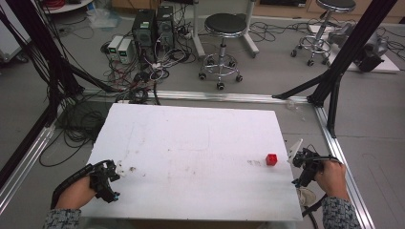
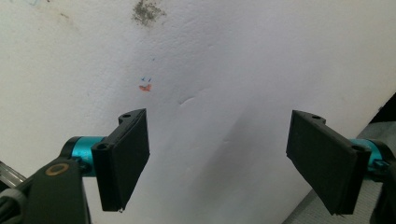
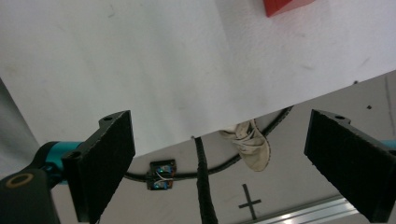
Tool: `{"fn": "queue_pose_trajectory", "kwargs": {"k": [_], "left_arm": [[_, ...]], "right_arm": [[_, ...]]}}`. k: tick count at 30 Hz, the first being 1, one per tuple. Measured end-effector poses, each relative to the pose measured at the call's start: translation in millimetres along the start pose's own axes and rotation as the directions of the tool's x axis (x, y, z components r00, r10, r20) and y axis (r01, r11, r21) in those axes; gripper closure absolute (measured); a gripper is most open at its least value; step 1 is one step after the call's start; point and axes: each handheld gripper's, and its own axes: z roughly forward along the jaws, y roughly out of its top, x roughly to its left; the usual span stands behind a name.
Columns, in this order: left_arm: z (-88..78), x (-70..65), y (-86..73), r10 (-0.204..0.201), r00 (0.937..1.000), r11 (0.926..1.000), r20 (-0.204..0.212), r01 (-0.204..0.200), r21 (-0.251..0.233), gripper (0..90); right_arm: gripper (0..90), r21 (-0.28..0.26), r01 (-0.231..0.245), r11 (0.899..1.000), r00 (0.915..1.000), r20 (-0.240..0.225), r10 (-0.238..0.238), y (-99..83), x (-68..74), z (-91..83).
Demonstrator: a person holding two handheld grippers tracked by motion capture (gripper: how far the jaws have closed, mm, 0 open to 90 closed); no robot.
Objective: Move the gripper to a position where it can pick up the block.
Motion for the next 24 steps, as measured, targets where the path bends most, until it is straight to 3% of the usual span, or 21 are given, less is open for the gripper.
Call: {"fn": "queue_pose_trajectory", "kwargs": {"k": [7, 13, 18, 20, 24], "left_arm": [[2.6, -0.6, 0.8, -0.004, 1.0000, 1.0000, 0.003, 0.004, 0.001, 21.6], [3.0, -0.5, 0.8, 0.003, 1.0000, 1.0000, 0.002, -0.003, 0.005, 21.6], [2.8, 0.0, 0.2, 0.005, 1.0000, 1.0000, -0.002, -0.005, 0.007, 21.6], [2.6, -0.1, -0.1, 0.000, 1.0000, 1.0000, -0.005, 0.000, 0.004, 21.6], [2.4, -0.2, -0.2, -0.003, 1.0000, 1.0000, -0.006, 0.003, 0.002, 21.6]], "right_arm": [[7.8, 0.031, 0.086, 0.996, 0.9962, 0.006, -0.087, 9.4, -11.5, -6.2], [7.8, 0.028, 0.128, 0.991, 0.9918, 0.005, -0.128, 18.6, -21.6, -11.5], [7.8, 0.021, 0.165, 0.986, 0.9862, 0.012, -0.165, 28.4, -29.7, -14.2], [7.8, 0.019, 0.201, 0.979, 0.9795, 0.013, -0.201, 34.7, -33.3, -14.0], [7.8, 0.023, 0.215, 0.976, 0.9767, 0.002, -0.215, 41.4, -36.1, -11.5]]}}
